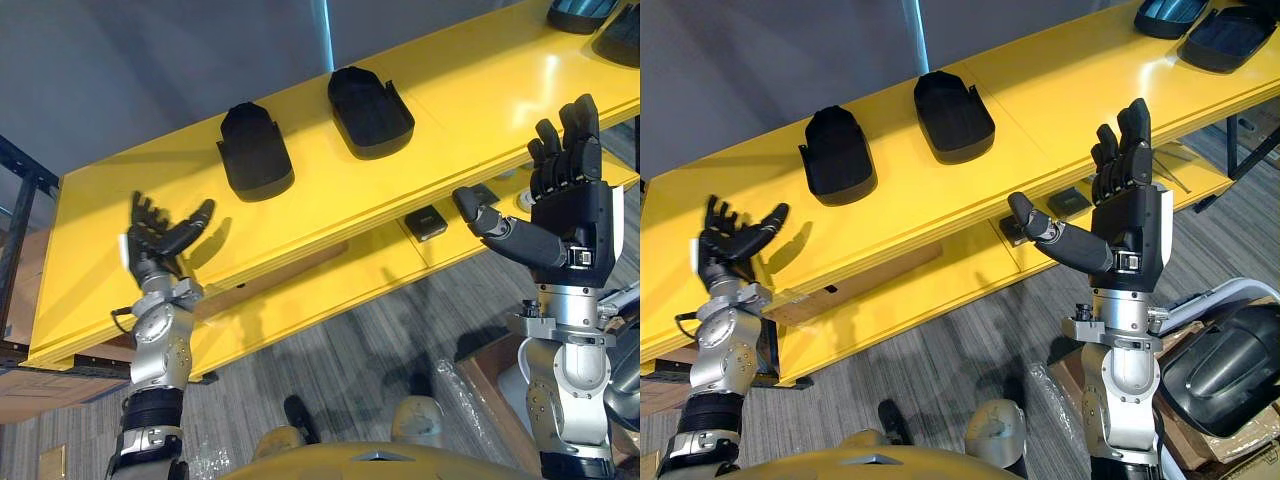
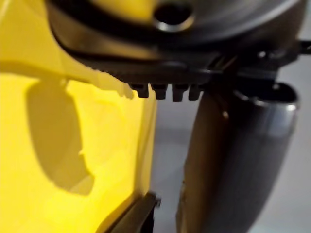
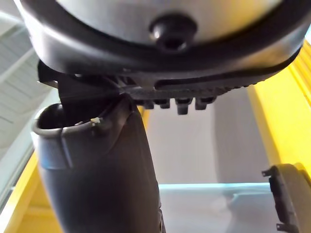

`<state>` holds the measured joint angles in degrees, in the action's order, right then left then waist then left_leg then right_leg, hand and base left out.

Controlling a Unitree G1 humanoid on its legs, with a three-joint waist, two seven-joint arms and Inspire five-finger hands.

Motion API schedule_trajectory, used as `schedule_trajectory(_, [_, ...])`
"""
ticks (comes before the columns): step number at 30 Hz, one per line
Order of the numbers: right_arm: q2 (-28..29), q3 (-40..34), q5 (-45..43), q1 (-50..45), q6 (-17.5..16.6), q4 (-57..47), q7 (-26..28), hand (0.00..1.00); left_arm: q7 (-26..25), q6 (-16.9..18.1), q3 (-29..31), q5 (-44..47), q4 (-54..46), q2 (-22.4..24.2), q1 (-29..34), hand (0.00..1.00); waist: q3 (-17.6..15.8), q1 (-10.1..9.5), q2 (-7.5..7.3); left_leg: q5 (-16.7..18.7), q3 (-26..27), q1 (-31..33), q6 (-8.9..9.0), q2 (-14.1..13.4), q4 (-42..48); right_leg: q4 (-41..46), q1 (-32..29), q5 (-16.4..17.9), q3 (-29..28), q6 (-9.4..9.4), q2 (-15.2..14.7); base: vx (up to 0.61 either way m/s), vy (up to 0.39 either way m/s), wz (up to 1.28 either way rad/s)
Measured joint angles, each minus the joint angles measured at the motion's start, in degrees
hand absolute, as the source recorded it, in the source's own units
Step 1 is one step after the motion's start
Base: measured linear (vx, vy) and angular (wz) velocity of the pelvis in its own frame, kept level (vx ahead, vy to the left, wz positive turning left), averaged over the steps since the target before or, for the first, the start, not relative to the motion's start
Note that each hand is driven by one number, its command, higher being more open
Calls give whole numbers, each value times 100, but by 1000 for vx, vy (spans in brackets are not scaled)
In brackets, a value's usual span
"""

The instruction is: Walk over and take three plastic housings, then place them on the shelf

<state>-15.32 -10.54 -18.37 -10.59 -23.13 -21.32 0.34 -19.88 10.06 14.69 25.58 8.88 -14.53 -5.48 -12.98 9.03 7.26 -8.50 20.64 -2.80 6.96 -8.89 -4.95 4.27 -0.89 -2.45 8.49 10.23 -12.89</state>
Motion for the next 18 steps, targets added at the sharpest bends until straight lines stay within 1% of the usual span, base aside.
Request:
schedule_trajectory(1, [10, 6, 4, -2, 0, 0, -30, 100, -108, 31, 24, -114, -187, 0, 48, 100, 12, -6, -7, -2, -20, 21, -2, 0, 1, -17, 0, -7, 21, -1, 0, 18, -18, 13])
schedule_trajectory(2, [29, 19, 7, -7, 0, -2, -73, 100, -260, 136, 30, -283, -621, 7, 171, 100, 29, -55, -28, -3, -39, 32, -3, 1, 3, -41, 13, -17, 47, -7, 0, 25, -15, 10])
schedule_trajectory(4, [90, 57, 18, -11, 0, -24, -98, 100, -326, 279, 29, -417, -1323, 45, 347, 100, 63, -115, -63, -4, -81, 25, -2, 5, 4, -63, 65, -17, 89, -7, -1, 34, -14, 13])
schedule_trajectory(6, [272, 158, 255, -89, 1, -236, -69, 100, -254, 501, 28, -488, -2306, 206, 700, 100, 125, -137, -81, 4, -193, 4, 7, 13, 3, -159, 222, -19, 240, -4, -8, 34, -15, 24])
schedule_trajectory(7, [286, 213, 266, -117, 6, -277, -56, 100, -195, 548, 27, -483, -2527, 283, 805, 100, 162, -156, -82, 7, -212, 5, 10, 12, 3, -164, 237, -18, 257, -5, -8, 37, -12, 21])
schedule_trajectory(8, [297, 275, 457, -157, 75, -337, -23, 100, 6, 640, 15, -417, -2884, 457, 989, 100, 216, -209, -85, 19, -245, -27, 22, 12, 3, -210, 318, -16, 309, -6, -7, 37, -11, 13])
schedule_trajectory(9, [296, 331, 630, -174, 157, -349, -2, 100, 155, 671, -11, -415, -3105, 585, 1125, 100, 223, -261, -90, 35, -277, -88, 32, 12, 2, -258, 426, -15, 369, -4, -4, 27, -11, 21])
schedule_trajectory(10, [294, 453, 729, -198, 326, -349, 16, 100, 372, 725, -43, -413, -3280, 701, 1347, 100, 290, -290, -95, 41, -346, -104, 35, 12, 0, -317, 521, -10, 431, -6, -1, 0, -8, 20])
schedule_trajectory(11, [297, 532, 739, -205, 439, -348, 25, 100, 480, 737, -49, -395, -3343, 750, 1464, 100, 325, -316, -94, 42, -368, -107, 37, 11, -2, -353, 560, -10, 469, -6, 5, -9, -11, 21])
schedule_trajectory(13, [299, 766, 692, -220, 863, -320, 28, 100, 802, 744, -112, -294, -3393, 828, 1814, 100, 360, -474, -108, 91, -403, -162, 68, 6, -17, -398, 654, 35, 565, -22, 10, -53, -4, 13])
schedule_trajectory(14, [305, 798, 648, -221, 948, -312, 24, 100, 851, 744, -116, -256, -3394, 836, 1868, 100, 362, -510, -115, 94, -417, -163, 72, 7, -18, -419, 678, 42, 587, -21, 10, -67, 4, 12])
schedule_trajectory(15, [334, 823, 618, -223, 1055, -279, 13, 100, 931, 744, -129, -161, -3394, 852, 1939, 100, 374, -562, -140, 92, -438, -163, 70, 10, -19, -441, 703, 39, 616, -18, 9, -33, 3, 12])
schedule_trajectory(16, [406, 864, 613, -213, 1141, -143, -83, 100, 1066, 744, -135, -40, -3394, 904, 2005, 100, 406, -605, -198, 89, -468, -162, 67, 10, -19, -440, 729, 41, 653, -19, 8, -23, 3, 14])
schedule_trajectory(17, [434, 898, 610, -214, 1181, -69, -153, 100, 1132, 744, -136, -13, -3394, 935, 2028, 100, 425, -616, -235, 87, -482, -162, 65, 10, -19, -441, 744, 42, 670, -21, 8, -14, 4, 11])
schedule_trajectory(18, [491, 920, 609, -214, 1268, 84, -272, 100, 1290, 747, -163, 90, -3394, 960, 2093, 100, 472, -643, -313, 79, -488, -165, 75, 11, -19, -442, 754, 42, 680, -25, 7, -1, 5, 5])
